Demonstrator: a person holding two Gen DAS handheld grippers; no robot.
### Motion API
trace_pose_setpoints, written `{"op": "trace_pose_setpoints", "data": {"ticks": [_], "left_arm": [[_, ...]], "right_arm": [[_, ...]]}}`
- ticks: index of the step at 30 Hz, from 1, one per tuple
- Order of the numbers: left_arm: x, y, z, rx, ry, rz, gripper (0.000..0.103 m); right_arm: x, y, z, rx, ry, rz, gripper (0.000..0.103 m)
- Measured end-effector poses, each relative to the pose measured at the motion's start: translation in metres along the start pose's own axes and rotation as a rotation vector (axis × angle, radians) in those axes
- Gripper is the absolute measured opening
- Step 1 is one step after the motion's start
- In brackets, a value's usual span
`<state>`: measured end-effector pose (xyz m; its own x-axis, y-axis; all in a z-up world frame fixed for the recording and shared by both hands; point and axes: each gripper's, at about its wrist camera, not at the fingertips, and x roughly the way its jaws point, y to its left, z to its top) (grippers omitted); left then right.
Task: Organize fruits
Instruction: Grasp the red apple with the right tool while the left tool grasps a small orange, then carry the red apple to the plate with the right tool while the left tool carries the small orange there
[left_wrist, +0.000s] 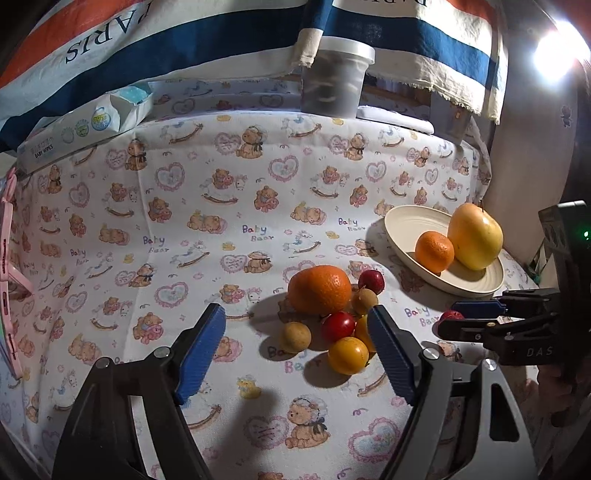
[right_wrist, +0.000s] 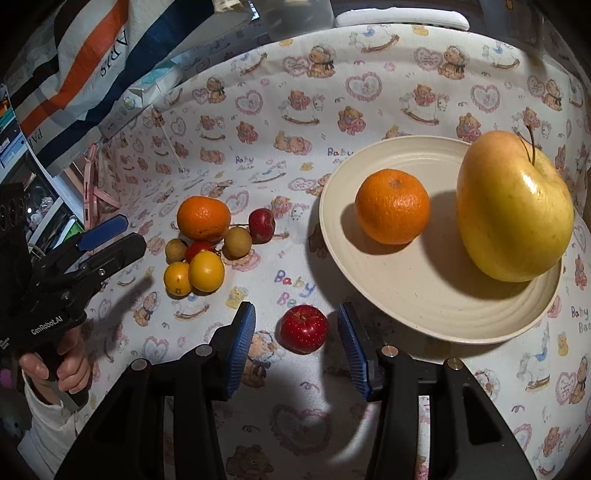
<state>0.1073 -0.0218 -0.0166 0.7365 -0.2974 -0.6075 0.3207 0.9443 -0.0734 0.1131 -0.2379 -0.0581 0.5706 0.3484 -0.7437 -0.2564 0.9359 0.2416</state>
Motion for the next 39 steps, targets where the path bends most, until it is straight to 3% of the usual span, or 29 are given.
{"op": "trace_pose_setpoints", "data": {"ticks": [5, 9, 13, 14, 16, 24, 28, 33, 39], "left_arm": [[0.004, -0.005, -0.002, 0.026, 0.023, -0.013, 0.077], [0.013, -0.017, -0.006, 0.079, 0.076, -0.046, 0.060], [0.015, -0.020, -0.008, 0.087, 0.100, -0.086, 0.054], [0.017, -0.020, -0.008, 0.085, 0.111, -0.100, 0.049], [0.022, -0.022, -0.010, 0.083, 0.152, -0.123, 0.030], [0.038, -0.024, -0.015, 0.064, 0.246, -0.153, 0.029], [0.038, -0.025, -0.015, 0.068, 0.245, -0.155, 0.027], [0.029, -0.022, -0.013, 0.051, 0.195, -0.160, 0.027], [0.014, -0.027, -0.011, 0.100, 0.107, -0.152, 0.027]], "right_arm": [[0.002, 0.006, -0.001, -0.042, 0.001, -0.044, 0.036], [0.002, 0.009, -0.001, -0.058, -0.025, -0.078, 0.028], [-0.003, 0.008, 0.000, -0.059, -0.064, -0.055, 0.028], [-0.005, 0.009, 0.000, -0.061, -0.072, -0.050, 0.028], [-0.010, 0.010, 0.001, -0.064, -0.095, -0.038, 0.028], [-0.016, 0.016, 0.000, -0.077, -0.123, -0.026, 0.028], [-0.014, 0.018, -0.001, -0.093, -0.118, -0.032, 0.028], [-0.014, 0.018, -0.001, -0.096, -0.124, -0.038, 0.028], [-0.021, 0.015, 0.000, -0.081, -0.161, -0.041, 0.028]]}}
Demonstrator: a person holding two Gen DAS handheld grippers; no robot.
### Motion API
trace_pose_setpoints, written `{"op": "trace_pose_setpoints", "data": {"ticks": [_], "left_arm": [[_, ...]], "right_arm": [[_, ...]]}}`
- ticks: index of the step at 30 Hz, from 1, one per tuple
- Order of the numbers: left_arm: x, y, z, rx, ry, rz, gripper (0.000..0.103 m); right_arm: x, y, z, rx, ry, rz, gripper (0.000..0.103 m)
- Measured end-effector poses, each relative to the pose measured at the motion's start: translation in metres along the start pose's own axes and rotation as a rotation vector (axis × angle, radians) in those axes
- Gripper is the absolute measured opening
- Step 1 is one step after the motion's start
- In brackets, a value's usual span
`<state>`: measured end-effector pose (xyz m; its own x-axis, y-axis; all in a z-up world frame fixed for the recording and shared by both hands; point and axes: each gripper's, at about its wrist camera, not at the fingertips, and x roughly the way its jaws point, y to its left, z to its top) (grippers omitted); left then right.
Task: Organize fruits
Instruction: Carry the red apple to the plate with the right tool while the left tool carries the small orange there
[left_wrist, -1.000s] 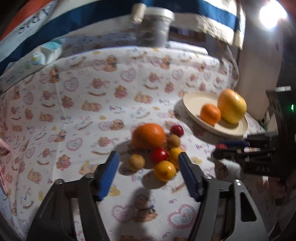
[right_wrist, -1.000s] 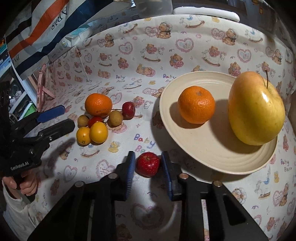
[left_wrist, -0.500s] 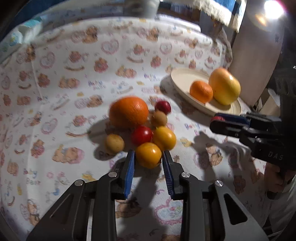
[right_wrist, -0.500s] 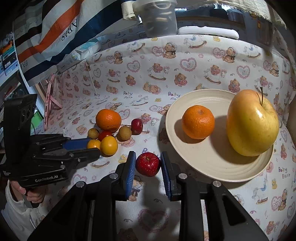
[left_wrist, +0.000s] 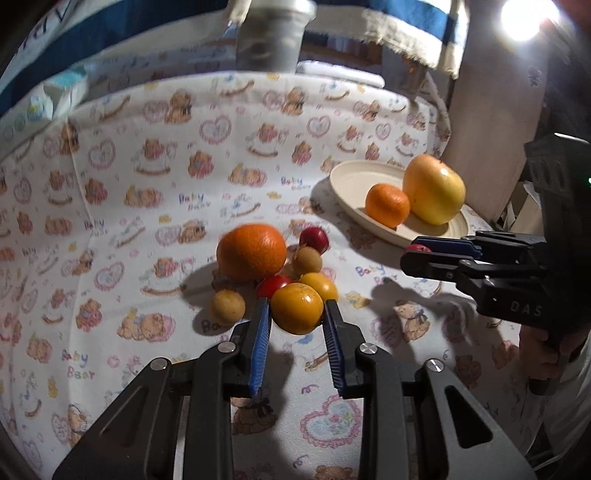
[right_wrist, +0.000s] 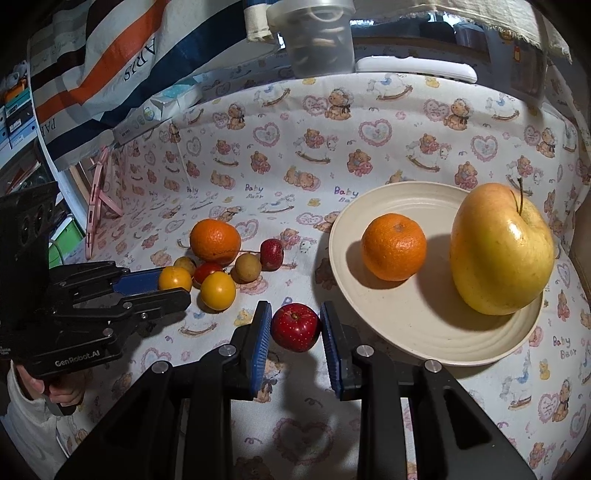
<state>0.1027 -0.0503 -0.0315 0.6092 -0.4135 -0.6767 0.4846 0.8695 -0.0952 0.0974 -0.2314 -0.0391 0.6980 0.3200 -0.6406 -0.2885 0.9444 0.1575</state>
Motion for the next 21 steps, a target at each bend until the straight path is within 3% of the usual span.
{"op": "trace_pose_setpoints", "data": {"ticks": [12, 21], "left_arm": [[-0.043, 0.002, 0.006, 0.008, -0.264, 0.097, 0.027], [-0.056, 0.007, 0.007, -0.022, -0.312, 0.074, 0.027]], "right_arm": [[-0.038, -0.015, 0.009, 0.084, -0.197, -0.020, 0.028], [-0.057, -0.022, 0.012, 0.108, -0.294, -0.112, 0.028]]}}
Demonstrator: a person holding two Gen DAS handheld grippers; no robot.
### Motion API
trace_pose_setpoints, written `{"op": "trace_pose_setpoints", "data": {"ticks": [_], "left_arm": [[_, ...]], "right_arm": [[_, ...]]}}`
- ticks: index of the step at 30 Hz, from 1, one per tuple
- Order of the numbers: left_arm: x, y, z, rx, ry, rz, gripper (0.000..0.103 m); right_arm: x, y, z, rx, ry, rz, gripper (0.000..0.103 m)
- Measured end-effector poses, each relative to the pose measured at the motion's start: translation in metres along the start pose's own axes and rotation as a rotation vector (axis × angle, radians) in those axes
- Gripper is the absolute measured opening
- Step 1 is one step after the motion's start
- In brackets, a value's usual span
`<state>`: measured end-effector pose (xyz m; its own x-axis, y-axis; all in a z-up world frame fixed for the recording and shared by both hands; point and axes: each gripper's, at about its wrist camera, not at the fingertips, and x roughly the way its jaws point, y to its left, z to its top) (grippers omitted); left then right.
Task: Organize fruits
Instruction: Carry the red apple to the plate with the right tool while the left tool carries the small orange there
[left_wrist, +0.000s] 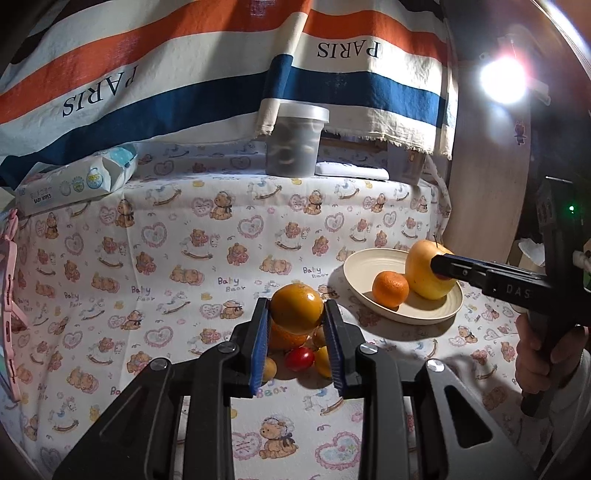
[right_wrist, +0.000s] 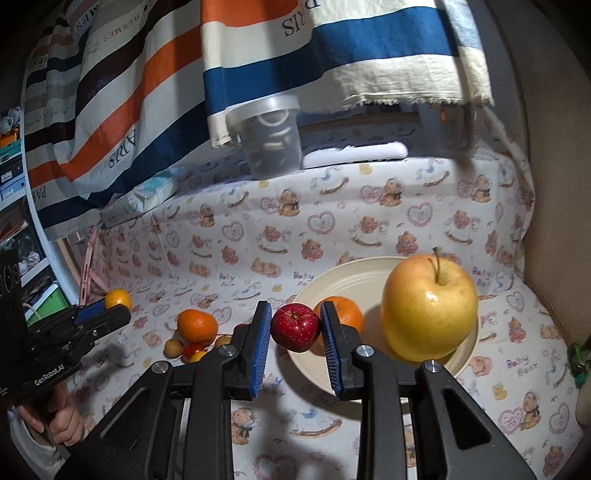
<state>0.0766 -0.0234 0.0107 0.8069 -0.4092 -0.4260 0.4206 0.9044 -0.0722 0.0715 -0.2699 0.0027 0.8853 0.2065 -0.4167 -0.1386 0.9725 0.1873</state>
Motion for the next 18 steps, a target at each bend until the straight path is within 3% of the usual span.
{"op": "trace_pose_setpoints", "data": {"ticks": [9, 18], "left_arm": [[0.005, -0.012, -0.002, 0.034, 0.026, -0.008, 0.027], [-0.001, -0.032, 0.014, 0.056, 0.030, -0.069, 0.027]], "right_arm": [[0.013, -0.031, 0.001, 0.136, 0.074, -0.057, 0.028], [0.016, -0.032, -0.001, 0.124, 0.101, -0.105, 0.028]]}}
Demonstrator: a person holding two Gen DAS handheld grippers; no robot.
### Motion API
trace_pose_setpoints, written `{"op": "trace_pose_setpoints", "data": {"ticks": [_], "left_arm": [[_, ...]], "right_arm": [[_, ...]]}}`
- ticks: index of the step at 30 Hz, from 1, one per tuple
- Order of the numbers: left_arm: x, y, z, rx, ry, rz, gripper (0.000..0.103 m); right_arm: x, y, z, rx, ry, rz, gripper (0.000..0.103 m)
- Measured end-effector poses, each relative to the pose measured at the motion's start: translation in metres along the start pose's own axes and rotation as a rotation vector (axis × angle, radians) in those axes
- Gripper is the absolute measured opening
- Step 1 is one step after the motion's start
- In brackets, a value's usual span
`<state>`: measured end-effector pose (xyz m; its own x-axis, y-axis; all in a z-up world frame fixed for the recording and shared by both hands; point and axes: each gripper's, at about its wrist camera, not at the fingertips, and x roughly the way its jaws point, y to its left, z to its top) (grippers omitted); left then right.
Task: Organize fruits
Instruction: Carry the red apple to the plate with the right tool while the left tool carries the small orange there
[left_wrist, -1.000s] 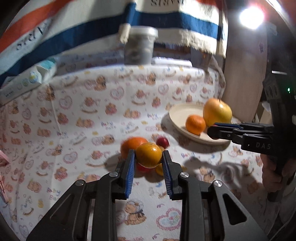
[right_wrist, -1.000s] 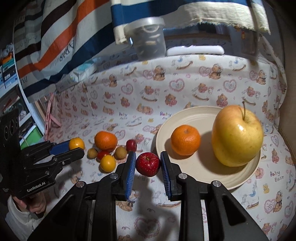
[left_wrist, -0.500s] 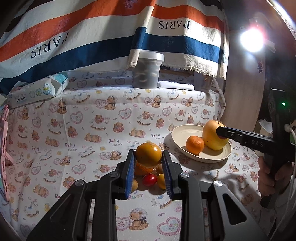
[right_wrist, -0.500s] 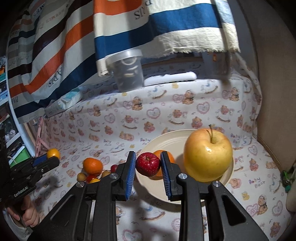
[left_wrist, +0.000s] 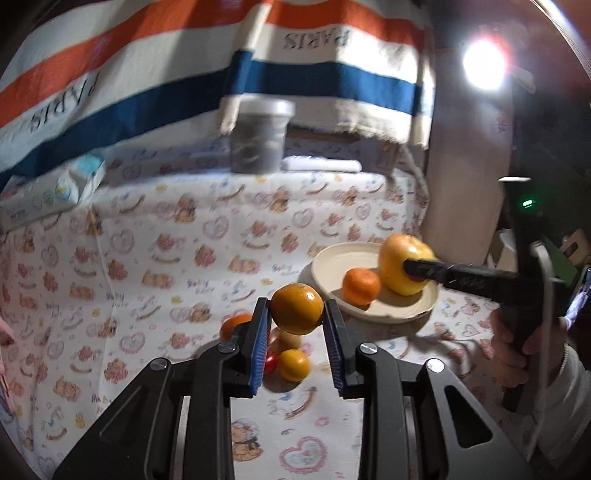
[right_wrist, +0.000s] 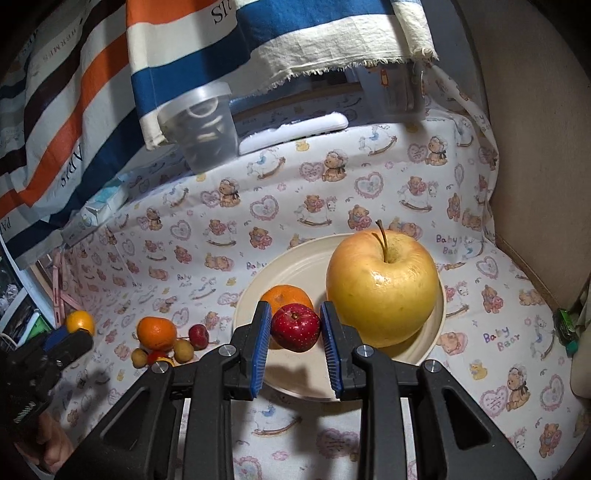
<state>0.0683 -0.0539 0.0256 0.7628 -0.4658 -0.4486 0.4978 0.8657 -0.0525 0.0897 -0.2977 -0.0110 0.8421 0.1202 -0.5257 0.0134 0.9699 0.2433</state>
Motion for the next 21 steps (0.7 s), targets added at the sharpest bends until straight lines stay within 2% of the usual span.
{"op": "trace_pose_setpoints", "data": {"ticks": [3, 5, 11, 15, 21], "left_arm": [[-0.003, -0.013, 0.011, 0.040, -0.012, 0.011, 0.028], [0.003, -0.020, 0.021, 0.045, 0.015, 0.028, 0.028], [0.029, -0.040, 0.046, 0.045, 0.046, -0.005, 0.028], [0.057, -0.049, 0.069, 0.008, 0.069, -0.029, 0.028], [0.101, -0.051, 0.085, -0.037, 0.104, -0.037, 0.028]], "right_arm": [[0.003, 0.000, -0.001, 0.001, 0.016, -0.002, 0.028], [0.003, 0.000, -0.001, 0.000, 0.020, -0.004, 0.028], [0.002, -0.005, 0.001, 0.024, 0.025, 0.005, 0.028], [0.004, -0.013, 0.004, 0.075, 0.052, 0.046, 0.028], [0.009, -0.020, 0.004, 0.113, 0.081, 0.050, 0.028]]}}
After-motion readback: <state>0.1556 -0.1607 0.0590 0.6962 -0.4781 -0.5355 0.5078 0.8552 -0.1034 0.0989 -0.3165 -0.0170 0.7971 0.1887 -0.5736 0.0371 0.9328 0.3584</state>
